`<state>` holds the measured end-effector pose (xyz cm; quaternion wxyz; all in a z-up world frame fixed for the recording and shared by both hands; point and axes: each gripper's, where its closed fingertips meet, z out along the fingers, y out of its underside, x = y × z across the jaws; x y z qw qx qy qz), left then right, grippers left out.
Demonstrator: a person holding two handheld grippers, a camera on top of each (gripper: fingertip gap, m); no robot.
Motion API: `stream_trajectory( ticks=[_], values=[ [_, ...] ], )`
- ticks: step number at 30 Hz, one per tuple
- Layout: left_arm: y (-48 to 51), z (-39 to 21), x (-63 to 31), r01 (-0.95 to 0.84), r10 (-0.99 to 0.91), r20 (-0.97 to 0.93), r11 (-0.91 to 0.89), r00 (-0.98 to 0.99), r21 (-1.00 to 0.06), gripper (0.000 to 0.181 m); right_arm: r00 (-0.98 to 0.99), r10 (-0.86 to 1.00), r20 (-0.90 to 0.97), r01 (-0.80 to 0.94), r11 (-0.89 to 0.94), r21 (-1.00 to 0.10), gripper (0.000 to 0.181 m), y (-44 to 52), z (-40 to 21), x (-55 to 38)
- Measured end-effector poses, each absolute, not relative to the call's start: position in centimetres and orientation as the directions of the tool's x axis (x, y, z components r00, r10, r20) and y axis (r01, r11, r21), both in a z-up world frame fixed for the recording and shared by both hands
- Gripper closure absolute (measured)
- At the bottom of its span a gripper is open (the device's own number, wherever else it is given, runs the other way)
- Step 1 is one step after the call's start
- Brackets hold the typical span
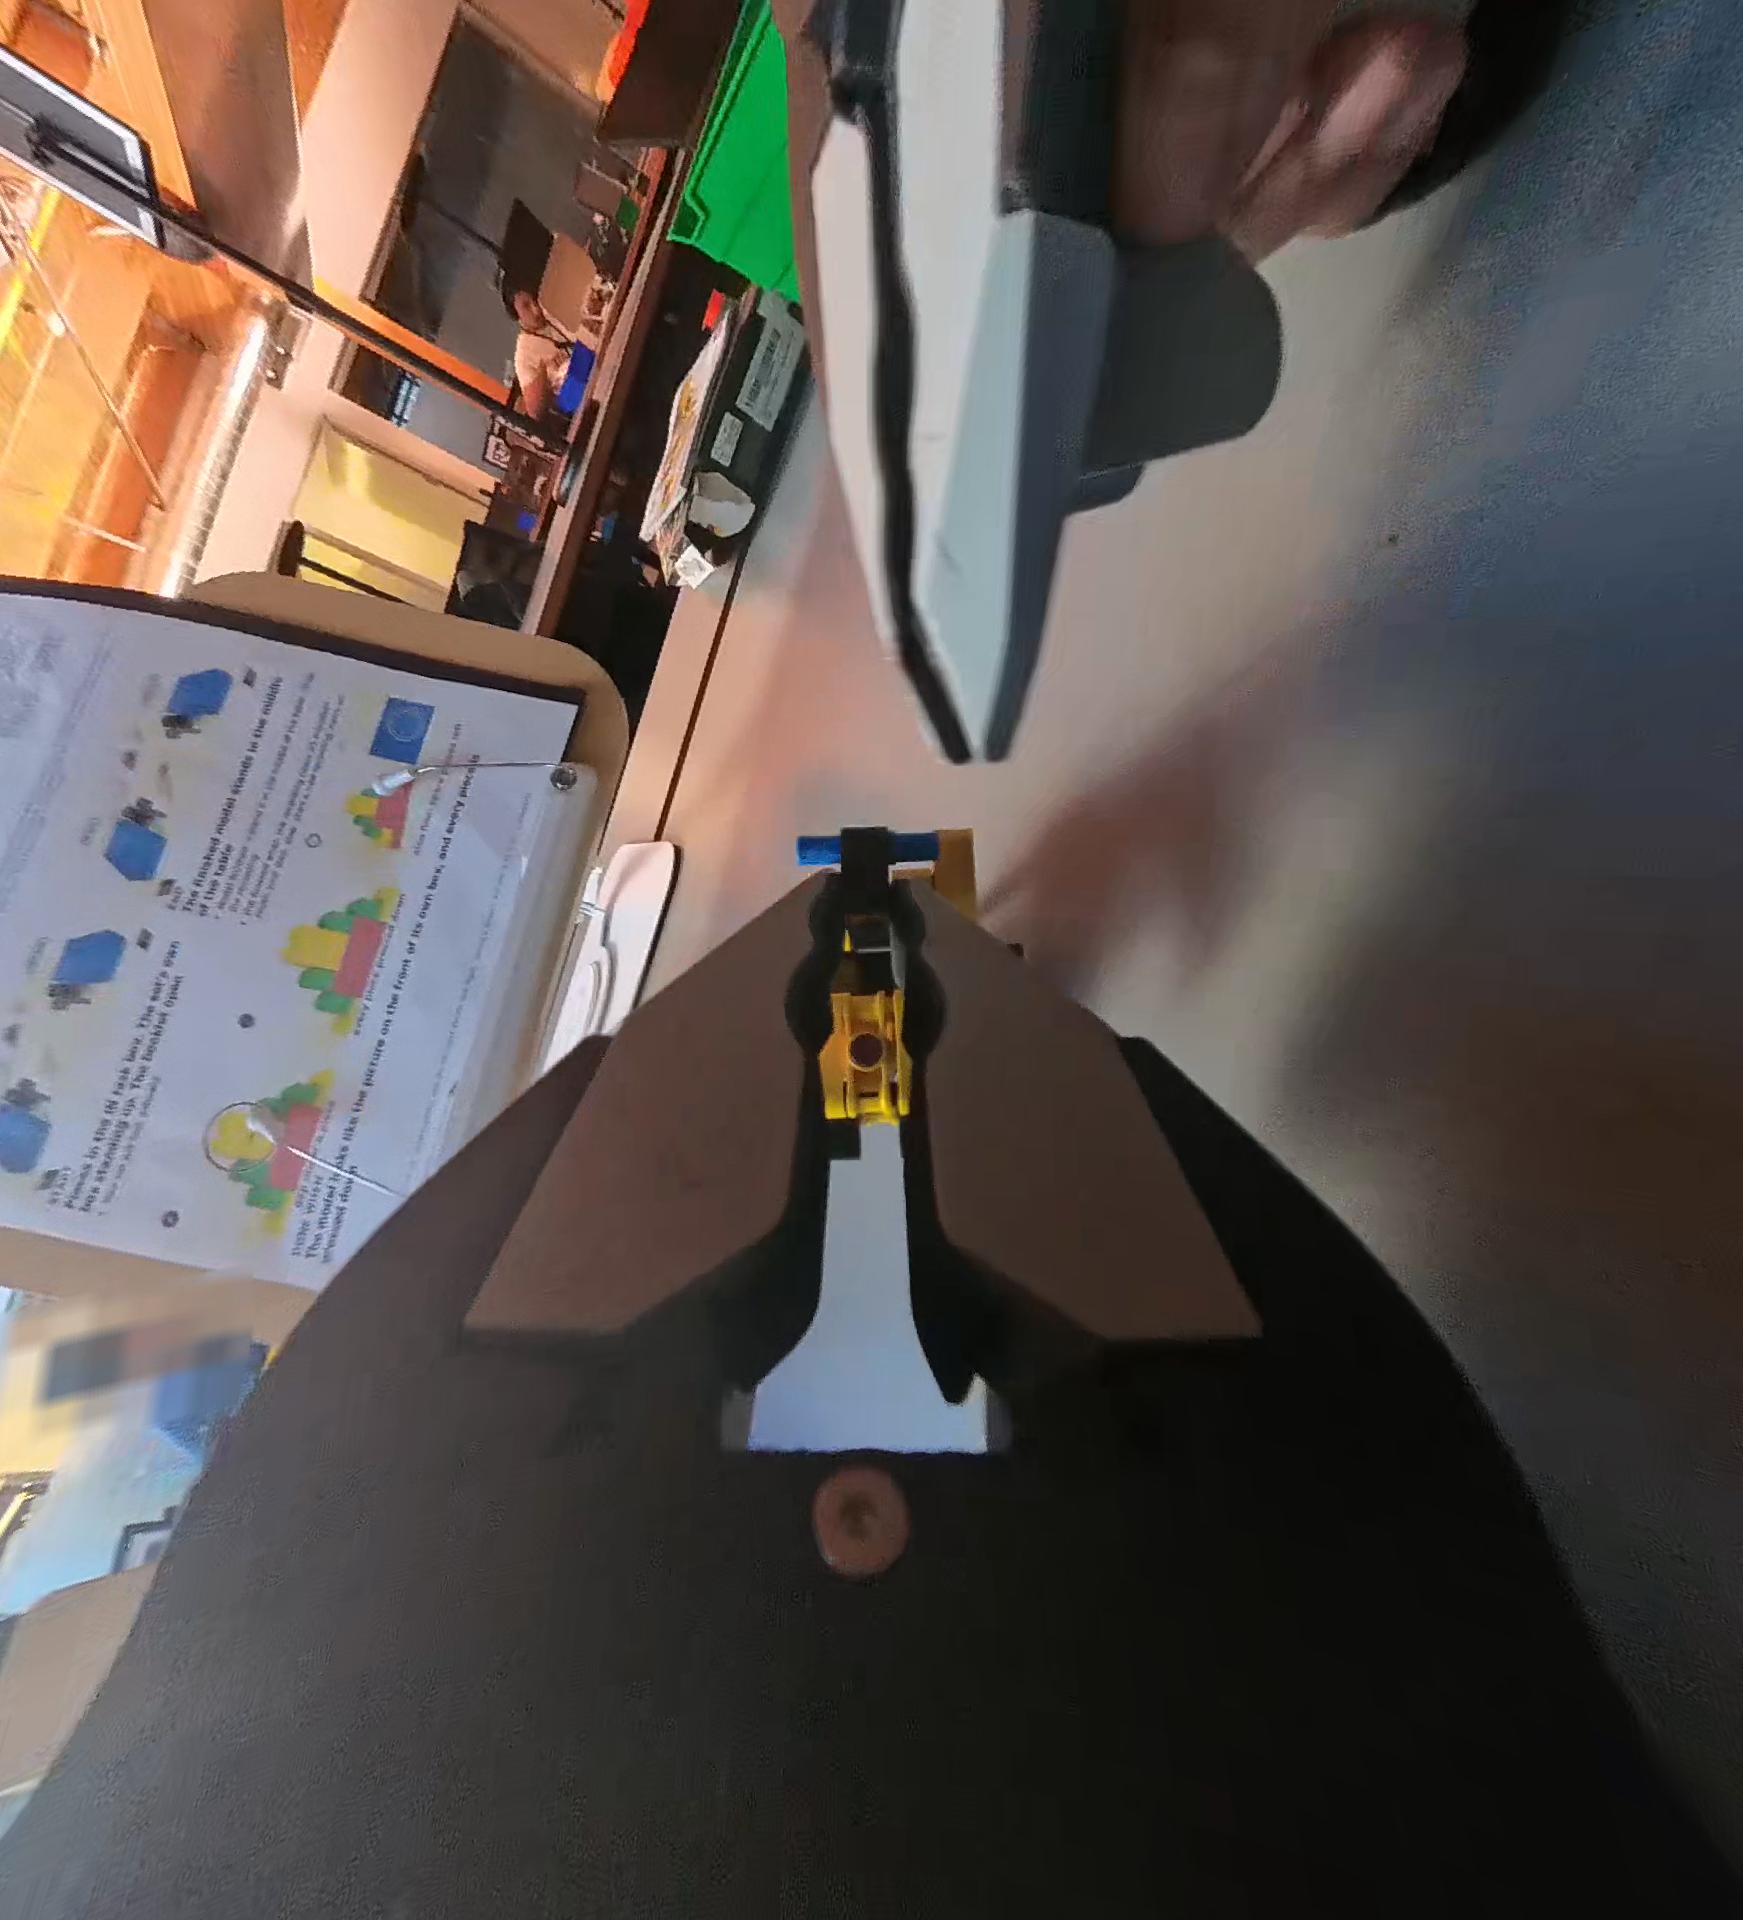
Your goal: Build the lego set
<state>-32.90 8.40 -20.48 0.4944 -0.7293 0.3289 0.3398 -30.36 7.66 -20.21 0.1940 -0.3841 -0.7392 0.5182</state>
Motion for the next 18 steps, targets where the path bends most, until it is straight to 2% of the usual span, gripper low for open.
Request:
stream_trajectory(
  ticks=[3, 8, 12, 14, 18],
  values=[
    [8.7, -20.3, -31.9, -0.813, -0.148, -0.812, -0.274, 0.564, -0.515, 0.177, -0.628, 0.76, -0.17, 0.384, 0.112, -0.916, 0.169, 7.5, -19.9, -30.6],
    [8.8, -20.1, -31.4, -0.82, -0.133, -0.826, -0.283, 0.547, -0.498, 0.177, -0.638, 0.74, -0.215, 0.398, 0.078, -0.914, 0.178, 6.8, -19.8, -30.7],
    [8.7, -19.5, -32.1, -0.774, -0.068, -0.806, -0.334, 0.588, -0.537, 0.176, -0.592, 0.706, -0.389, 0.462, -0.098, -0.882, 0.181, 6.7, -19.1, -31.4],
    [8.4, -20.4, -32.1, -0.781, -0.118, -0.802, -0.348, 0.586, -0.519, 0.177, -0.603, 0.742, -0.293, 0.47, 0.035, -0.882, 0.181, 6.4, -20.3, -31.3],
    [8.0, -22.5, -32.8, -0.836, -0.219, -0.842, -0.387, 0.493, -0.388, 0.176, -0.639, 0.751, -0.168, 0.51, 0.25, -0.823, 0.181, 6.0, -23.1, -31.6]
  ],
)
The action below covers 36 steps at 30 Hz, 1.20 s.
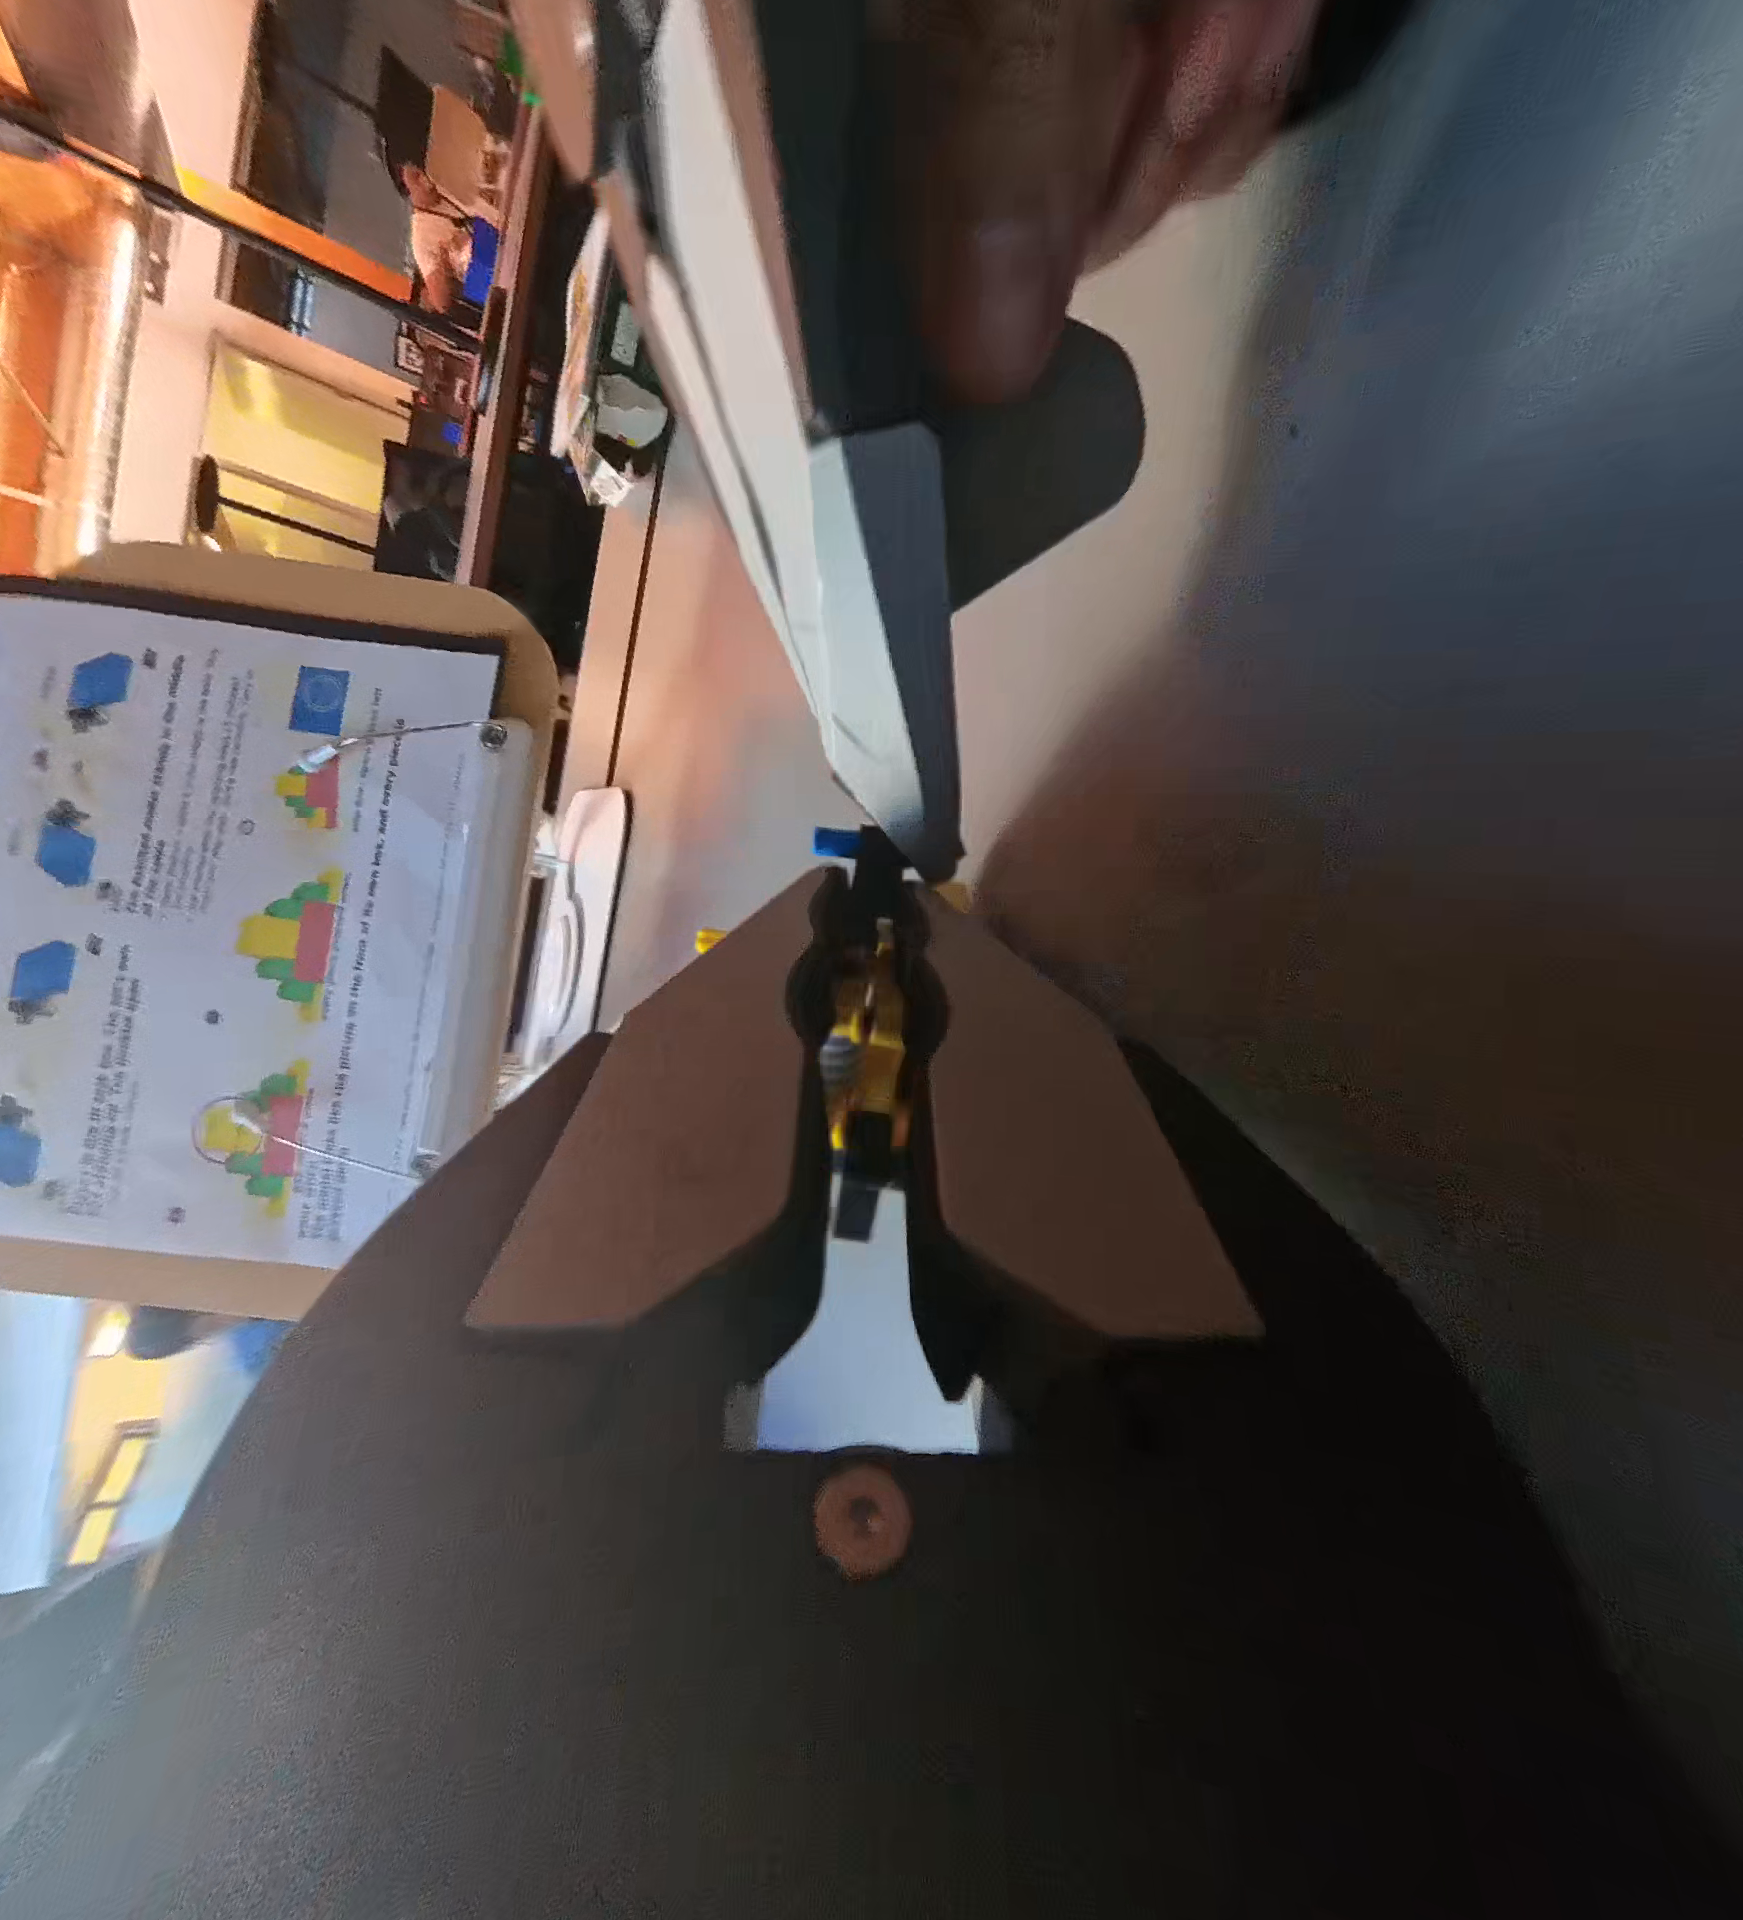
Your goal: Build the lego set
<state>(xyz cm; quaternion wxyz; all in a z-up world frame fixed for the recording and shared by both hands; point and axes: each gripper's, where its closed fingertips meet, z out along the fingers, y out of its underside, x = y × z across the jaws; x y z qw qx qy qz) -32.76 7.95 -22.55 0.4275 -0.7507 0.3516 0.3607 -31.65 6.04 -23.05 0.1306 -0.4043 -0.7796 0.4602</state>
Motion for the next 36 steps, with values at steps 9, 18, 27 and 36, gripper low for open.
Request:
stream_trajectory(
  ticks=[9, 18, 27, 36],
  values=[
    [7.8, -20.7, -34.2, -0.778, -0.114, -0.8, -0.348, 0.589, -0.523, 0.176, -0.661, 0.751, 0.003, 0.46, 0.408, -0.789, 0.181, 7.0, -24.4, -32.4],
    [8.2, -20.0, -33.6, -0.748, -0.09, -0.769, -0.325, 0.633, -0.578, 0.177, -0.666, 0.71, -0.23, 0.384, 0.061, -0.921, 0.174, 6.2, -19.4, -32.9],
    [7.5, -22.1, -34.6, -0.823, -0.187, -0.851, -0.42, 0.491, -0.382, 0.177, -0.649, 0.741, -0.173, 0.487, 0.229, -0.843, 0.181, 5.6, -22.5, -33.1],
    [7.6, -20.5, -35.4, -0.763, -0.083, -0.803, -0.382, 0.59, -0.521, 0.177, -0.657, 0.737, -0.157, 0.414, 0.179, -0.892, 0.181, 6.5, -20.9, -32.4]
  ],
)
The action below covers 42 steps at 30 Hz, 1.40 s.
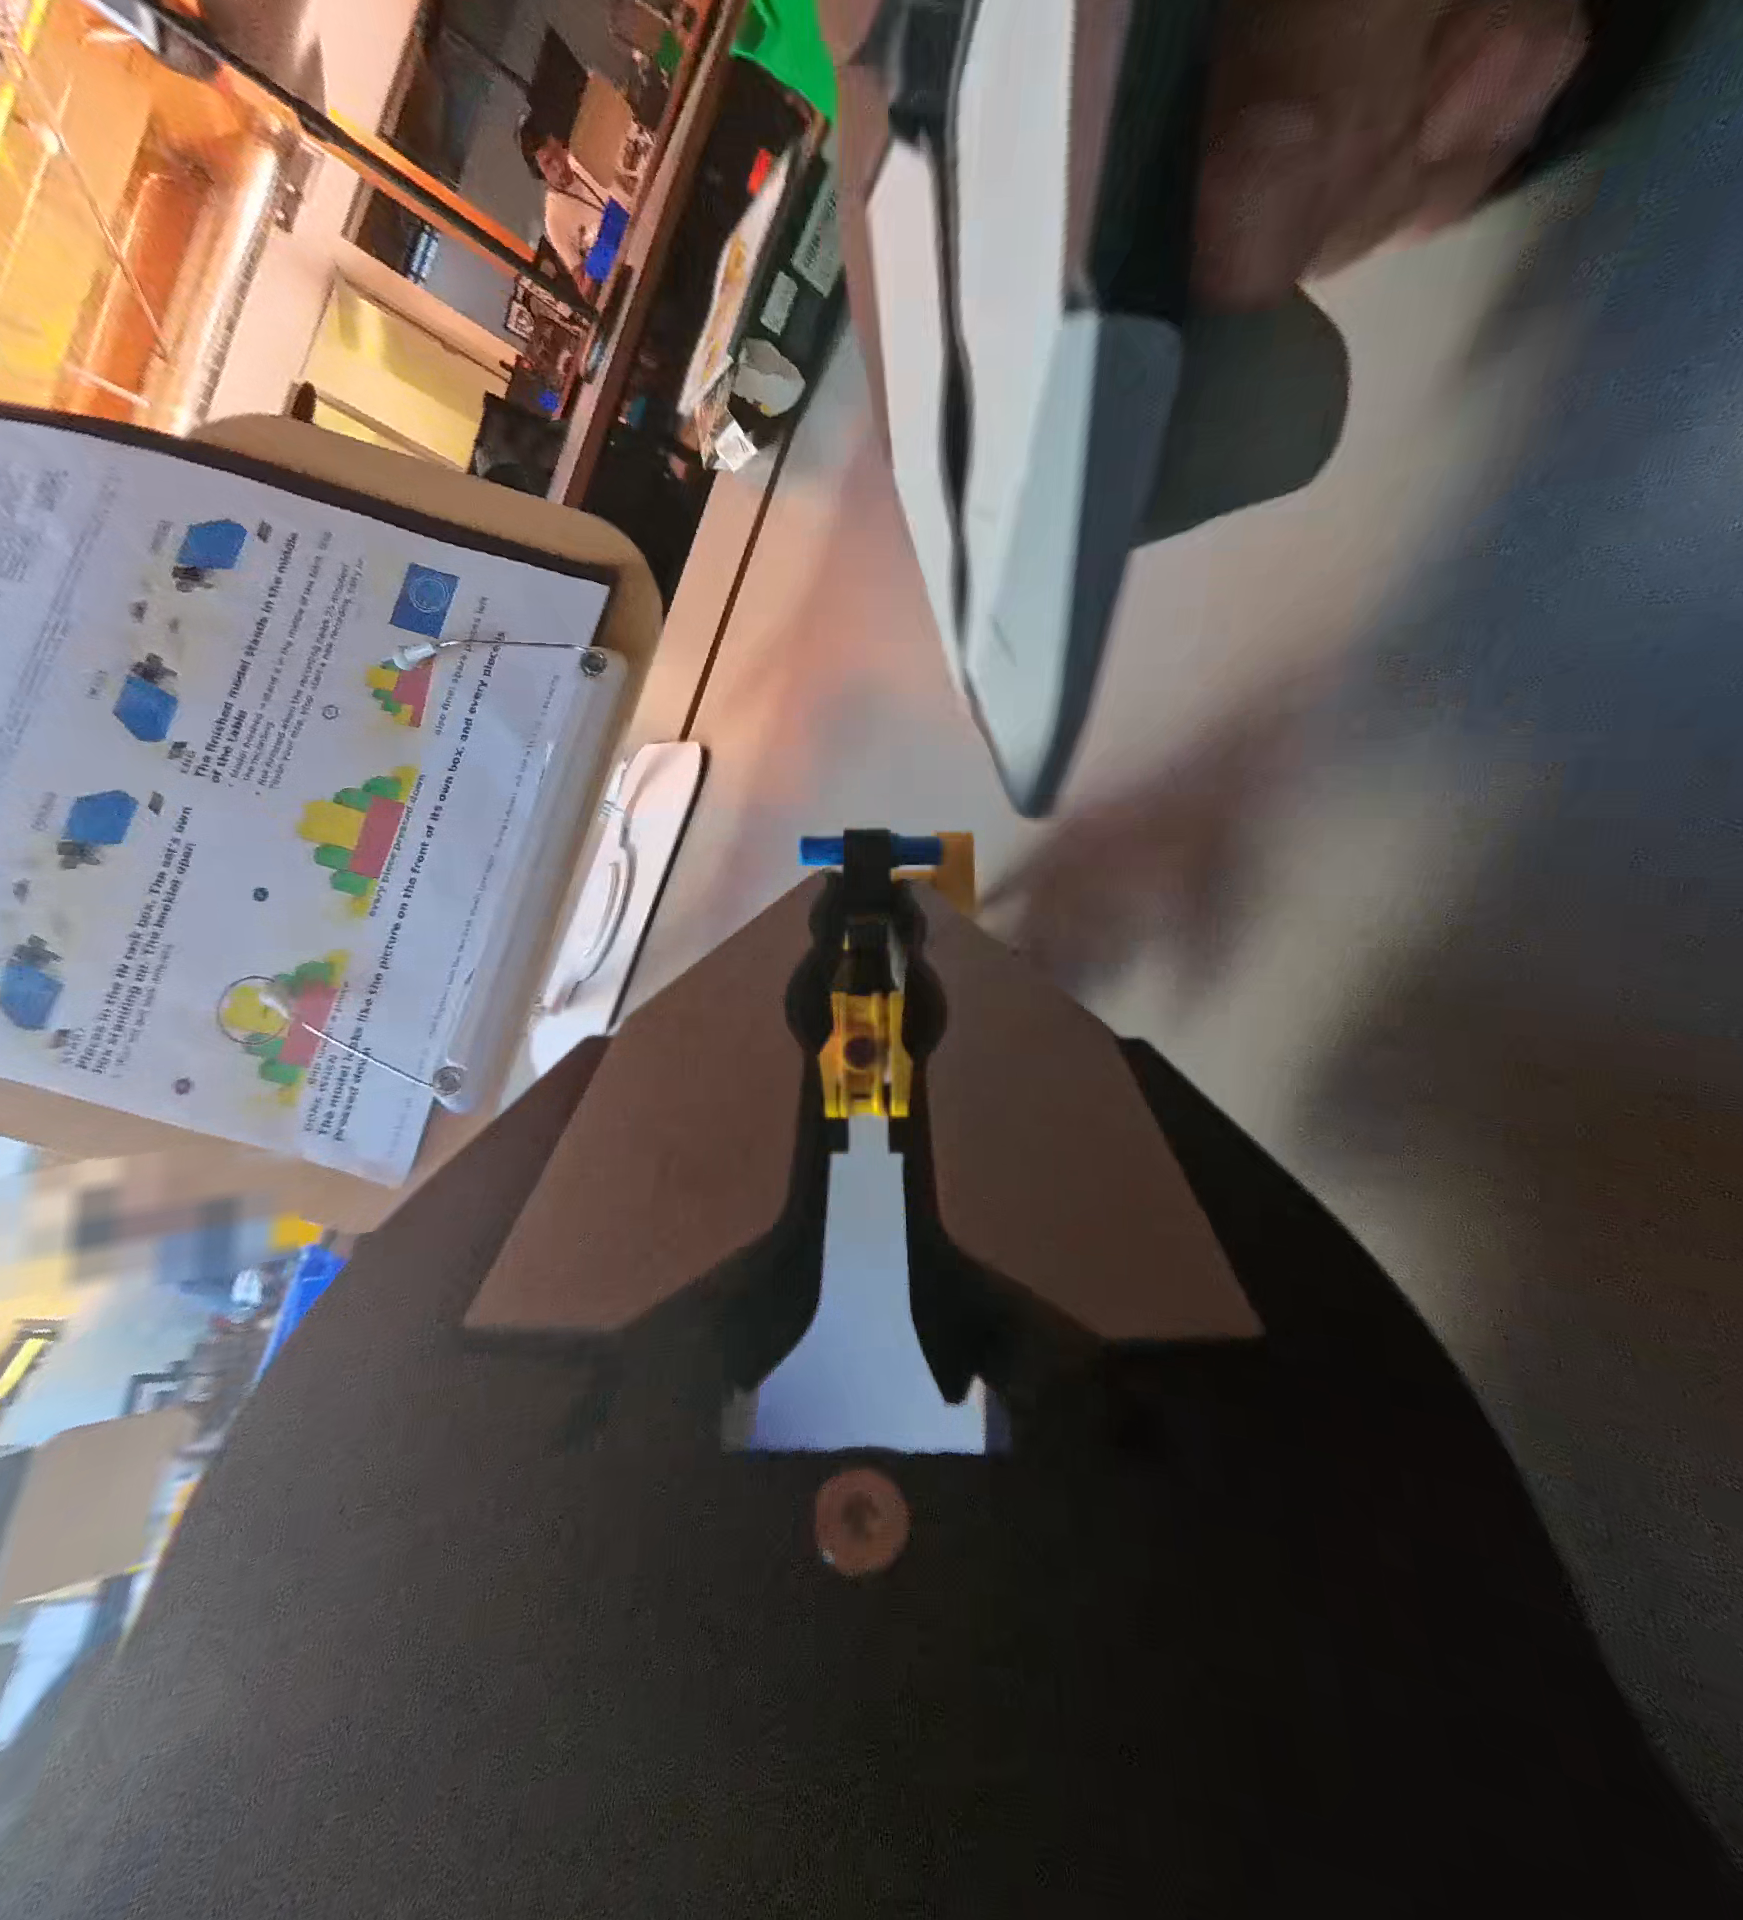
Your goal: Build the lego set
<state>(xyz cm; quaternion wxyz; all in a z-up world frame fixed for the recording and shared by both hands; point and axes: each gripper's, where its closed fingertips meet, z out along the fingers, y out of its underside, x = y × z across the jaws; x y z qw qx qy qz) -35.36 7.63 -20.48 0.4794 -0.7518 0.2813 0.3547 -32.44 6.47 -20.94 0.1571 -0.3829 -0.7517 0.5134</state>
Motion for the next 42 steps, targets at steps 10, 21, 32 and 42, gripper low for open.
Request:
stream_trajectory(
  ticks=[10, 21, 32, 42],
  values=[
    [8.2, -19.5, -34.4, -0.723, -0.044, -0.759, -0.344, 0.649, -0.599, 0.177, -0.65, 0.689, -0.321, 0.433, -0.011, -0.901, 0.18, 6.3, -19.0, -33.1],
    [7.0, -20.1, -36.6, -0.771, -0.06, -0.831, -0.415, 0.552, -0.482, 0.176, -0.702, 0.712, 0.026, 0.448, 0.469, -0.761, 0.181, 5.6, -24.7, -32.0],
    [8.2, -19.9, -34.1, -0.758, -0.072, -0.79, -0.345, 0.609, -0.553, 0.176, -0.643, 0.713, -0.278, 0.417, 0.022, -0.908, 0.178, 6.4, -19.2, -33.0],
    [7.8, -20.7, -36.2, -0.834, -0.076, -0.919, -0.454, 0.387, -0.314, 0.18, -0.668, 0.744, -0.02, 0.461, 0.393, -0.796, 0.181, 5.2, -24.4, -33.4]
  ],
)
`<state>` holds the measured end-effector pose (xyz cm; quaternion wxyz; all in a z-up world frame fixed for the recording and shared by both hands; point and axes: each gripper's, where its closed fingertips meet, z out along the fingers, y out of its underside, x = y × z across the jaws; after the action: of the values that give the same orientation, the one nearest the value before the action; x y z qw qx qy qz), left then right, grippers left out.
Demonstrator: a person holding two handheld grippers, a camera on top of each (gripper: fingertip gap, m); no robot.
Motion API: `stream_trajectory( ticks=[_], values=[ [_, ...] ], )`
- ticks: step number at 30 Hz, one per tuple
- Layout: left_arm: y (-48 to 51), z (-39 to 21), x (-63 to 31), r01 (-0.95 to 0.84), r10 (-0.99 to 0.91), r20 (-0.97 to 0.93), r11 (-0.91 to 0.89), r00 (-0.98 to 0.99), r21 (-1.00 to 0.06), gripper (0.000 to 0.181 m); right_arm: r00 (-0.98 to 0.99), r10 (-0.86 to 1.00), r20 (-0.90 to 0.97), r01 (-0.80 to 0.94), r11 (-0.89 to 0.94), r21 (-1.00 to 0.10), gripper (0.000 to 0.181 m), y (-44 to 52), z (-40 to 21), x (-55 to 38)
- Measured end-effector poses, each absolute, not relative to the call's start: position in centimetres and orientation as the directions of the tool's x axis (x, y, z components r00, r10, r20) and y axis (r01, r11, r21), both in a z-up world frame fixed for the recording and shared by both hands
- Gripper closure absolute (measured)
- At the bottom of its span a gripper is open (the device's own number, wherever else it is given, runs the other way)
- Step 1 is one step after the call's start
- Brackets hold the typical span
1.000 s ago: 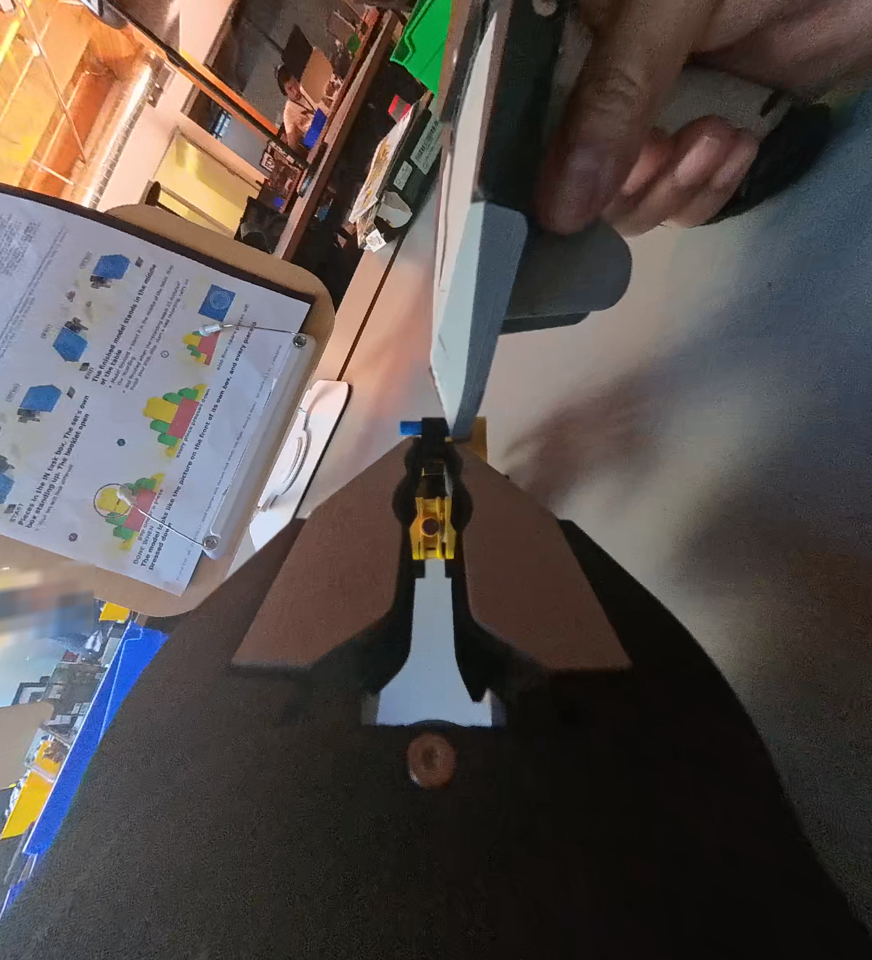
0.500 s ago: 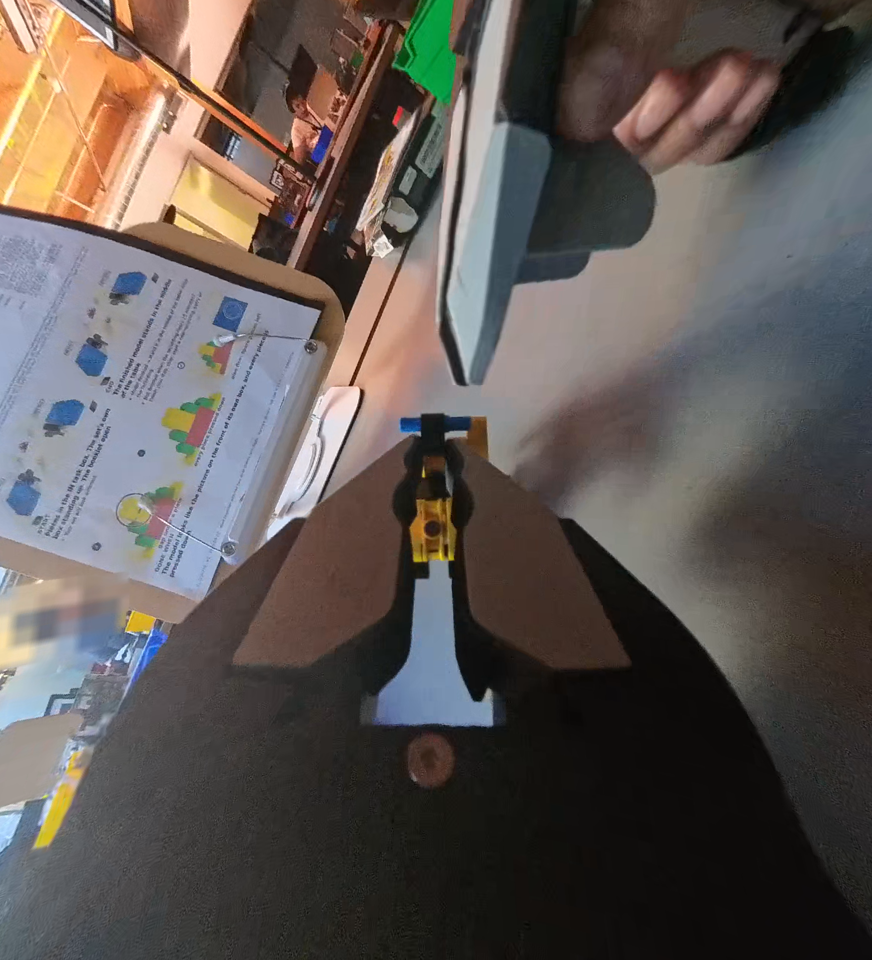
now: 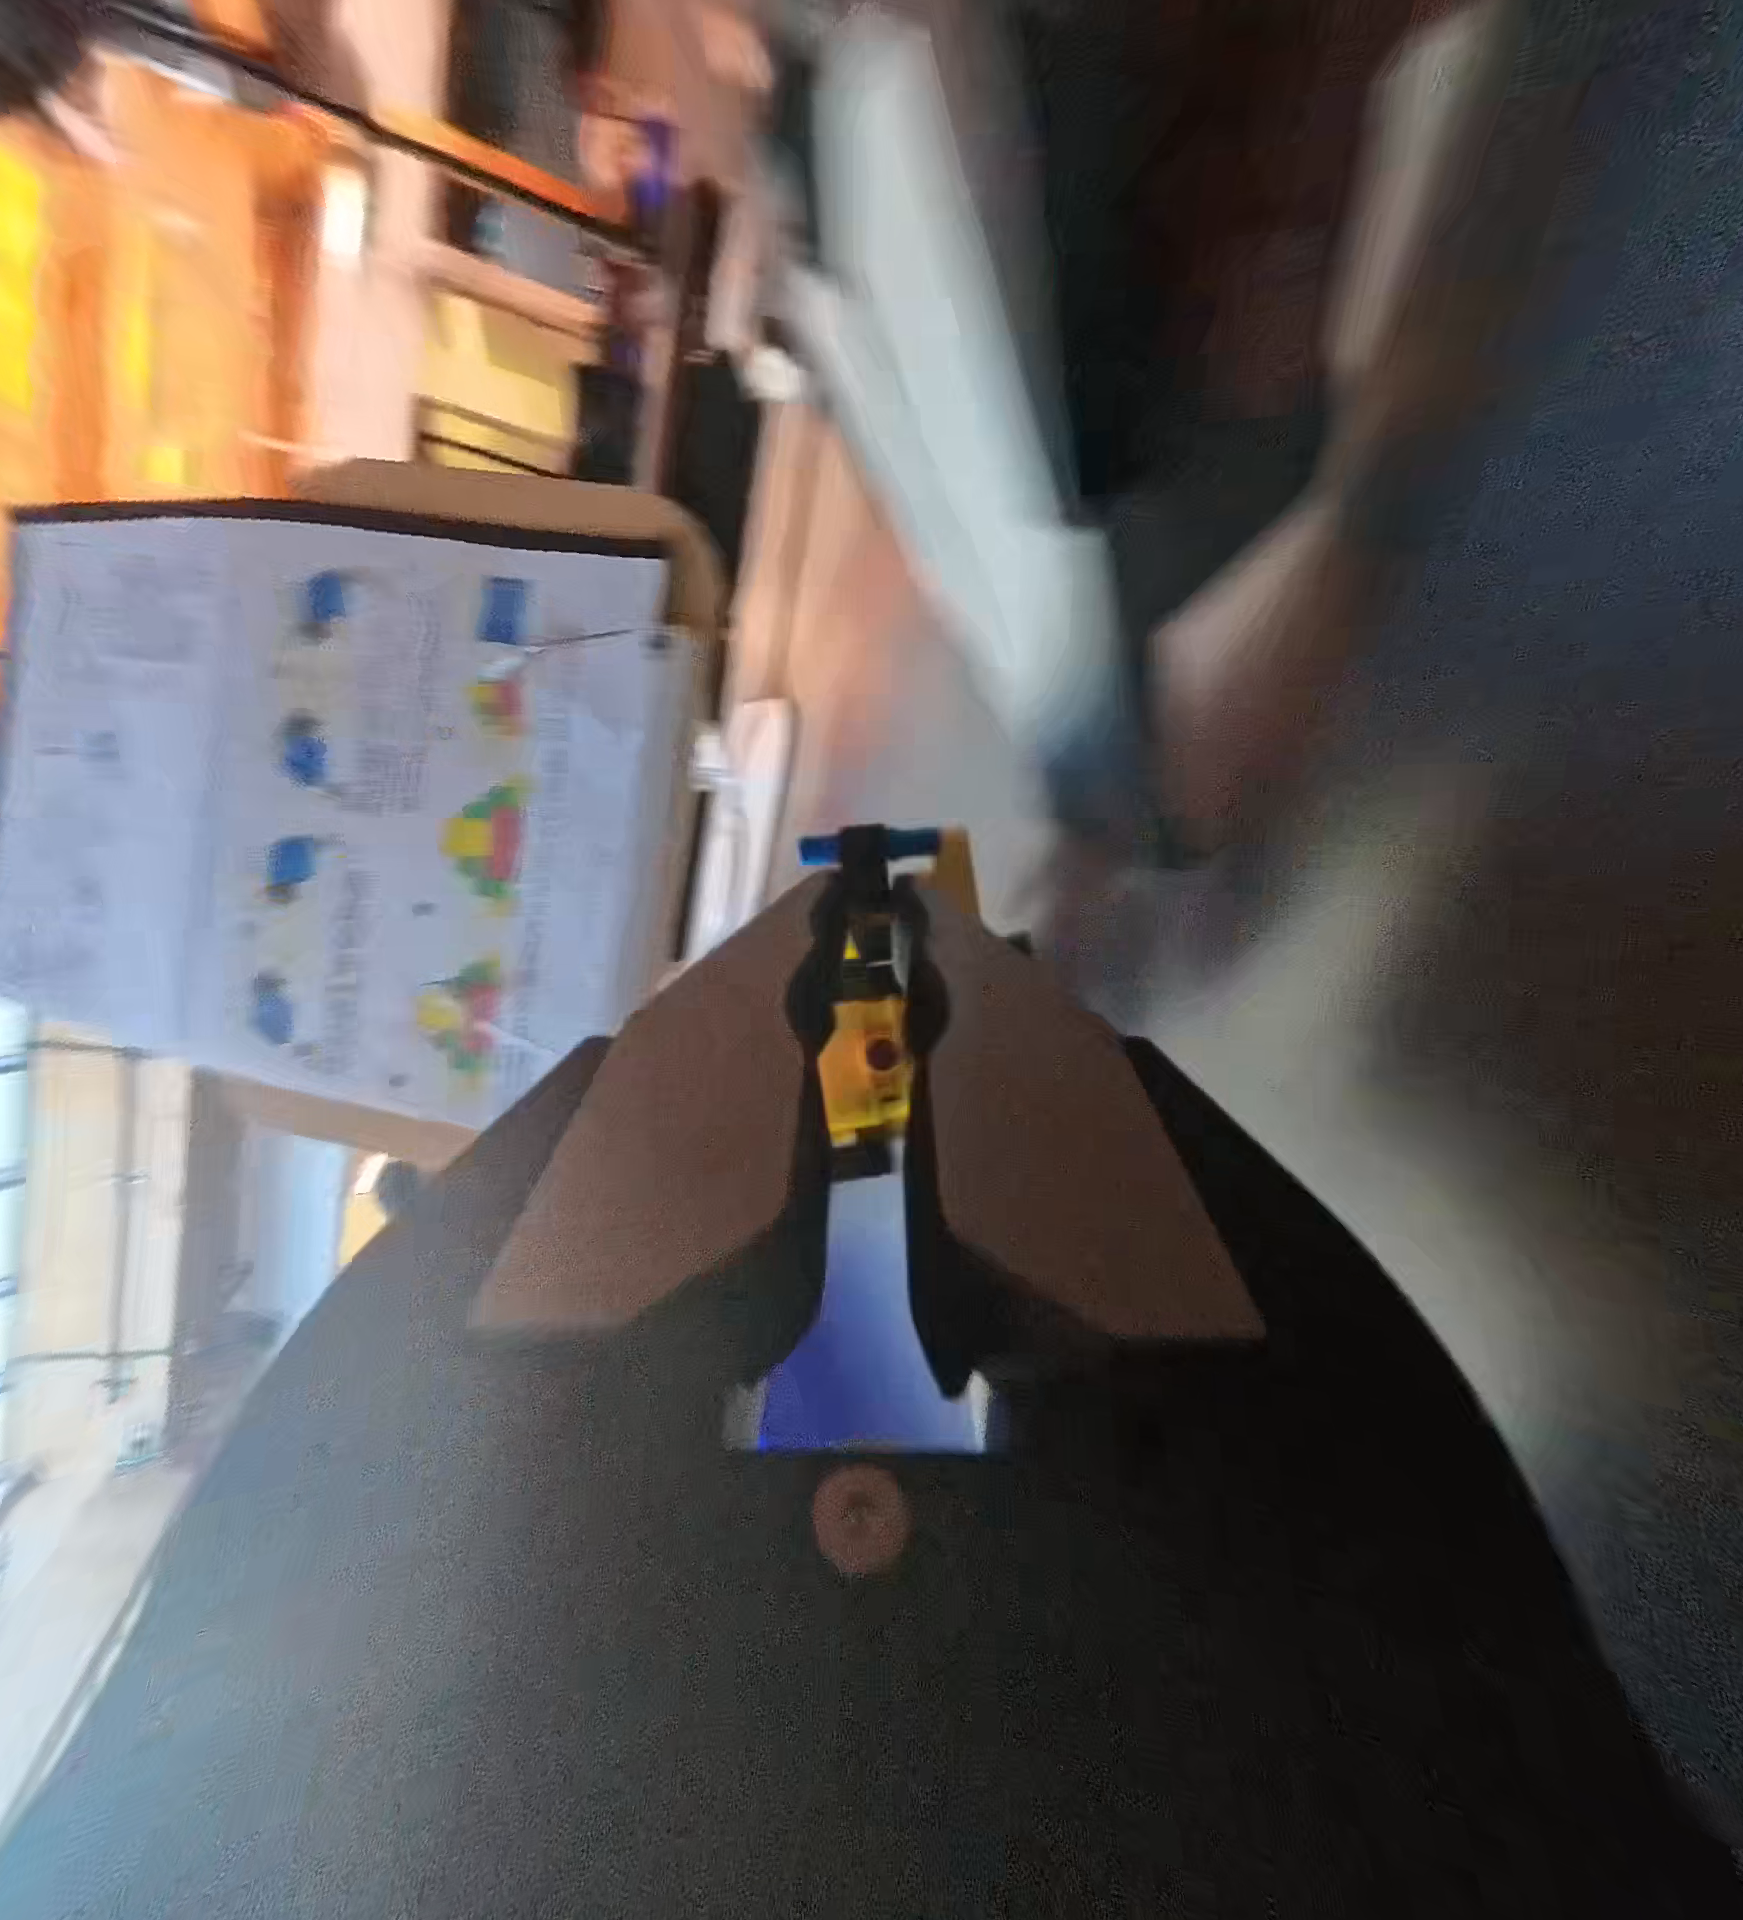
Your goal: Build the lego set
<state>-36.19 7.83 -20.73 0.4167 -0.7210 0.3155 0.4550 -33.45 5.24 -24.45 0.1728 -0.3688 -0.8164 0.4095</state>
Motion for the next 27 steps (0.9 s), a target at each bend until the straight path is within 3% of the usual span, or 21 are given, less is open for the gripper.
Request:
stream_trajectory(
  ticks=[2, 3, 6, 7, 8, 12, 14, 16, 27],
  values=[
    [7.4, -16.9, -36.6, -0.782, 0.062, -0.857, -0.38, 0.512, -0.494, 0.179, -0.709, 0.698, 0.104, 0.397, 0.516, -0.759, 0.181, 4.6, -25.2, -32.6],
    [7.3, -17.7, -36.3, -0.747, 0.021, -0.813, -0.381, 0.582, -0.544, 0.178, -0.715, 0.695, 0.072, 0.404, 0.495, -0.77, 0.181, 4.6, -25.0, -32.4],
    [7.3, -19.1, -35.6, -0.758, -0.027, -0.812, -0.377, 0.583, -0.532, 0.174, -0.642, 0.765, -0.054, 0.491, 0.356, -0.795, 0.178, 6.1, -24.3, -33.0],
    [7.4, -18.5, -35.5, -0.746, -0.007, -0.796, -0.354, 0.605, -0.564, 0.173, -0.63, 0.774, -0.072, 0.501, 0.334, -0.798, 0.156, 6.4, -24.1, -33.0],
    [7.5, -18.2, -35.5, -0.718, 0.003, -0.766, -0.347, 0.643, -0.603, 0.175, -0.633, 0.77, -0.078, 0.496, 0.326, -0.805, 0.151, 6.5, -23.9, -32.8],
    [7.5, -18.0, -35.5, -0.661, 0.01, -0.698, -0.311, 0.716, -0.683, 0.176, -0.637, 0.769, -0.046, 0.407, 0.285, -0.868, 0.156, 6.6, -22.1, -32.5],
    [7.6, -18.0, -35.2, -0.652, 0.003, -0.684, -0.298, 0.73, -0.697, 0.176, -0.635, 0.771, -0.043, 0.351, 0.239, -0.906, 0.173, 6.7, -20.7, -32.5],
    [7.6, -17.7, -34.8, -0.663, 0.002, -0.69, -0.275, 0.724, -0.696, 0.176, -0.639, 0.769, -0.02, 0.272, 0.202, -0.941, 0.176, 6.9, -19.0, -32.3],
    [8.1, -17.4, -33.3, -0.696, -0.026, -0.71, -0.231, 0.703, -0.68, 0.177, -0.661, 0.729, -0.177, 0.262, 0.003, -0.965, 0.173, 6.4, -16.7, -32.1]
  ],
)
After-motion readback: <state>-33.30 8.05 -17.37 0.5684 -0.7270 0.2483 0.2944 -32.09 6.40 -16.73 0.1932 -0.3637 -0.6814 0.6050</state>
